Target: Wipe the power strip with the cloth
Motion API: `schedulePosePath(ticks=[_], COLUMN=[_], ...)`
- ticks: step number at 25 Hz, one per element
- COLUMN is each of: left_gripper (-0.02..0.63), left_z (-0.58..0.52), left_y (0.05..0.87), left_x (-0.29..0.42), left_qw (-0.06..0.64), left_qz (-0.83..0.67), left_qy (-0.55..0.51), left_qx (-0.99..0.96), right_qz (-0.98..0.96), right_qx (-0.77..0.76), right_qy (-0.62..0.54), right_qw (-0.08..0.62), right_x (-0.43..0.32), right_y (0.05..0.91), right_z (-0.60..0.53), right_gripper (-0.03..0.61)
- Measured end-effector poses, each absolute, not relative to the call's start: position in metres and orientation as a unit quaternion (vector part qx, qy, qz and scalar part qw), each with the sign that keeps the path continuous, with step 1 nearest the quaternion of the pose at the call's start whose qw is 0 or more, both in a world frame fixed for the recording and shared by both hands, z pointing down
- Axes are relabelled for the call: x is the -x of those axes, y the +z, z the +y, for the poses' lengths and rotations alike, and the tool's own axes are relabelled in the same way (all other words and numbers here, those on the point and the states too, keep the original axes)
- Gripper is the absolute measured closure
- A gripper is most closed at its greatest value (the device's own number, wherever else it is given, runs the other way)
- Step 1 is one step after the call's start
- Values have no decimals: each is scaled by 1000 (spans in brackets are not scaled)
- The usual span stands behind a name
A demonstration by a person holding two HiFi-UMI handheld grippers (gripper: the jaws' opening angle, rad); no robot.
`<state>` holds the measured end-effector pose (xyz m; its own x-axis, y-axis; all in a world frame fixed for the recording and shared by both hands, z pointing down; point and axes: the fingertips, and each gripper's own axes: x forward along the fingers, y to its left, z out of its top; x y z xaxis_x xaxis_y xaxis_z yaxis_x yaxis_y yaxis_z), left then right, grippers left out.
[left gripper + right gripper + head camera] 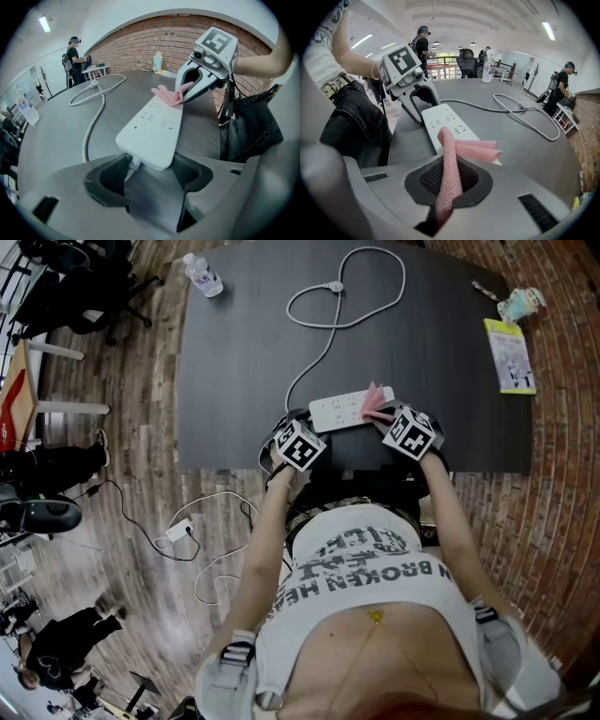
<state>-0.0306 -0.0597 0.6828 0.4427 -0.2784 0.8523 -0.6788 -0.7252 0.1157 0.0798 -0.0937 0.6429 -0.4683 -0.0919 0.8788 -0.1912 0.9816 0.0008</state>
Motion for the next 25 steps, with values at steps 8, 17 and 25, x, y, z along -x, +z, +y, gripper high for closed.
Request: schedulePosePath(ticks=[8,17,25], left_gripper=[328,328,328], left_z=[-60,-60,-61], left_y=[682,682,682], left_x=[31,32,31], left_qw=[228,227,228], left_qz=[-291,-291,-290], left_qy=[440,439,440], left_qx=[-818,-819,-819], right_qz=[-848,-844,-837], right_qx=[-101,-135,-152], right_qy=[59,82,92], right_qw=[517,513,517], right_x=[-95,-116,-128], right_y=[643,643,645], right_z=[-99,-107,-111], right_gripper=[561,561,561])
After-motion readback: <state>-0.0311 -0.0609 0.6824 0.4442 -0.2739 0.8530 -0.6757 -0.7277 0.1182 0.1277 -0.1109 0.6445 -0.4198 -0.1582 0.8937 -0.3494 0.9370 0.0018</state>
